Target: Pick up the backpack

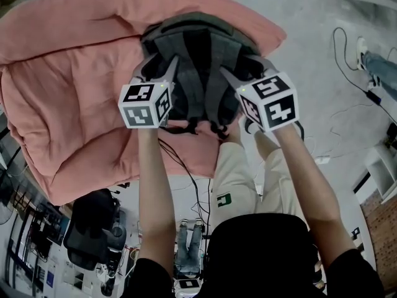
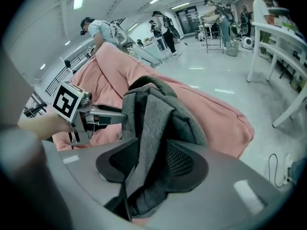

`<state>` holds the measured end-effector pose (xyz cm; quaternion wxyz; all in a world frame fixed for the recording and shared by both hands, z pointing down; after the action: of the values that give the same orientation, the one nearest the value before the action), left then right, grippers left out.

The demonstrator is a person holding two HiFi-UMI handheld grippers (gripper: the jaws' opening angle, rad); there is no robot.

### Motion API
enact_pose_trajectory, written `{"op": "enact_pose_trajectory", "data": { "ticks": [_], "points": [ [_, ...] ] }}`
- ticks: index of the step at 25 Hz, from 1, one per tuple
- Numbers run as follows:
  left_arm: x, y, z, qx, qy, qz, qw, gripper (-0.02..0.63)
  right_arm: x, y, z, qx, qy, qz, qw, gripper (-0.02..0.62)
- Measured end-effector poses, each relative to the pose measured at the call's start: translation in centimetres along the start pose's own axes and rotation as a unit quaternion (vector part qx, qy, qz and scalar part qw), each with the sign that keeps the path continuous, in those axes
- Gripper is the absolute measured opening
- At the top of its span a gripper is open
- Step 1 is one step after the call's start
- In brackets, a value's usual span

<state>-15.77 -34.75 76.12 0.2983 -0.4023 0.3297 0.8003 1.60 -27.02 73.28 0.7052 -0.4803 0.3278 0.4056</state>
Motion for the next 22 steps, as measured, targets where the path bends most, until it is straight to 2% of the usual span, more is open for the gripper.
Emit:
{"op": "enact_pose_trajectory", "data": {
  "ticks": [3,8,22],
  "points": [
    [0.1,0.1,-0.1,0.0,-0.003,0.0,1.0,0.129,0.2,-0.3,-0.2,-0.016,-0.012,0.004,1.0,0.138],
    [0.9,-0.3,-0.6,0.002,-0.005,0.001,1.0,0.121,1.1,-0.4,-0.8,-0.013,-0.018,0.012,1.0,0.084],
    [3.1,-1.6,-0.6,0.032,-0.023,0.008,0.9992,0.071,2.1,0.5,-1.1,-0.012,-0.014,0.01,1.0,0.067]
  ]
}}
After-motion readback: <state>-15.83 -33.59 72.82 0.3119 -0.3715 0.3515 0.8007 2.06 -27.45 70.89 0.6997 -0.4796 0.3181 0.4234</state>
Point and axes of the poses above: the fingertips, and each gripper's own axes: x backward along the fingers, y to its left, z out of its underside, the point moved 5 cm from there along x, backward along the fingers, and after that the axes turned 6 degrees about y, right-handed, at the moved point
